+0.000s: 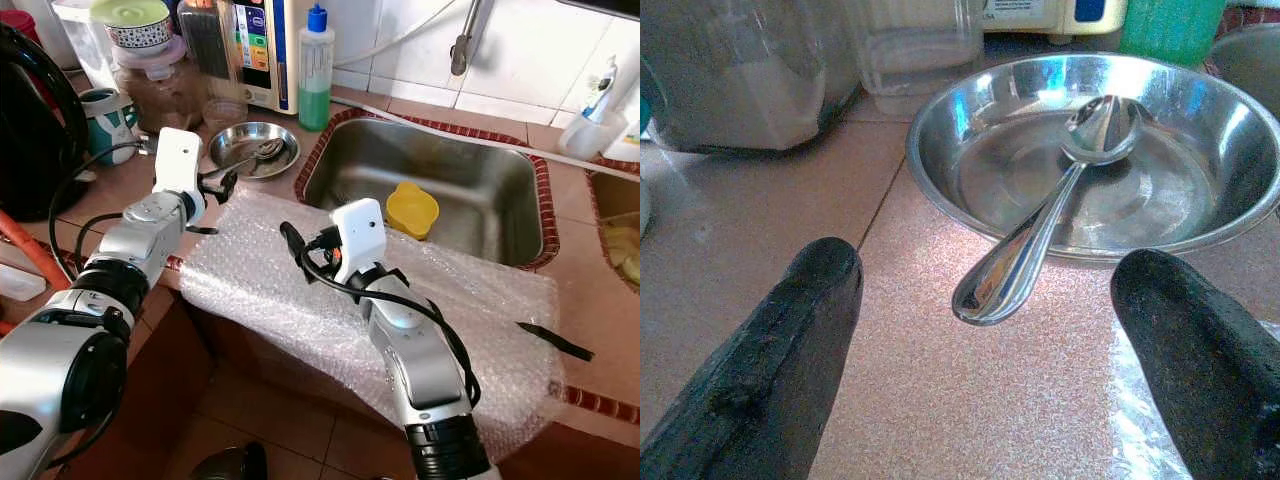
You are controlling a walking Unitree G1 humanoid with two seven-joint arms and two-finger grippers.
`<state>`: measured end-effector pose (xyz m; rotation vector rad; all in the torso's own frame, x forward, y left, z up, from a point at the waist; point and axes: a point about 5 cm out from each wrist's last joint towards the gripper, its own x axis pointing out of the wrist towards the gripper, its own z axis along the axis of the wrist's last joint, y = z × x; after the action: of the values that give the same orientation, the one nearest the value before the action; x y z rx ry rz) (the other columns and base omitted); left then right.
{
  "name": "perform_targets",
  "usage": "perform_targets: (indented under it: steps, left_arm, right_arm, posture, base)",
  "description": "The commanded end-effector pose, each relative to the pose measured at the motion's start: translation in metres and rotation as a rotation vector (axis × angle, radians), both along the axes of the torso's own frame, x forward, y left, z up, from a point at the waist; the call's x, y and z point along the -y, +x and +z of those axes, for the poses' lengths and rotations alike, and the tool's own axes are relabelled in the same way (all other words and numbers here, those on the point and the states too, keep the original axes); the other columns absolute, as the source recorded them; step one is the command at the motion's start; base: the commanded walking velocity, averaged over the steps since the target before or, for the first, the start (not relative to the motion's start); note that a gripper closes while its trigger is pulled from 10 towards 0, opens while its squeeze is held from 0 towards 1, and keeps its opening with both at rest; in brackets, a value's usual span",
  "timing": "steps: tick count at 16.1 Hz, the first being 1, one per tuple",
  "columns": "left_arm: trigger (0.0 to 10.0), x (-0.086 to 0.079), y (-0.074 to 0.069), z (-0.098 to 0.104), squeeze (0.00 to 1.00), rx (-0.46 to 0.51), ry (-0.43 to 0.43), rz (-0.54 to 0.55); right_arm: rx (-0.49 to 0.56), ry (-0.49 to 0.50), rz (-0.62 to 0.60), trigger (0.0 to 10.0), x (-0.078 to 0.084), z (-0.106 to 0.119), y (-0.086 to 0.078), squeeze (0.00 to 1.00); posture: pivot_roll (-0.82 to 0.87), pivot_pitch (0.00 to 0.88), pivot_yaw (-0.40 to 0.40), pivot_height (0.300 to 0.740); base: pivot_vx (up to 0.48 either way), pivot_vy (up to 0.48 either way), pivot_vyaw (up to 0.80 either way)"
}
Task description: Kitchen organization
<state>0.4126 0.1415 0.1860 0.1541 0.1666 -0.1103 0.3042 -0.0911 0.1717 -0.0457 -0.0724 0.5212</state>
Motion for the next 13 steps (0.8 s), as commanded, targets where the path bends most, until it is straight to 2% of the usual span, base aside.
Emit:
perform_targets:
  steps: [1, 2, 13]
  left_arm:
    - [4.7, -0.001, 0.002, 0.004, 0.00, 0.007, 0.006, -0.009]
    - [0.2, -0.002, 0.002, 0.003, 0.00, 0.000, -0.004, -0.011]
    - [0.0, -0.002, -0.001, -0.007, 0.00, -0.029, -0.024, -0.019]
  right_arm:
    - [0.007, 0.000, 0.006, 10.0, 0.000, 0.002, -0.002, 0.22]
    - [0.007, 0.000, 0.005, 10.0, 0.000, 0.002, -0.002, 0.21]
    - [0.006, -0.003, 0.003, 10.0, 0.001, 0.003, -0.001, 0.21]
  posture:
    - [-0.01, 0.082, 0.031, 0.740]
    - [-0.01, 0.082, 0.030, 0.740]
    - [-0.02, 0.082, 0.028, 0.740]
  base:
    - [0.000, 0.000, 0.00]
    - [0.000, 0.000, 0.00]
    - [0.000, 0.000, 0.00]
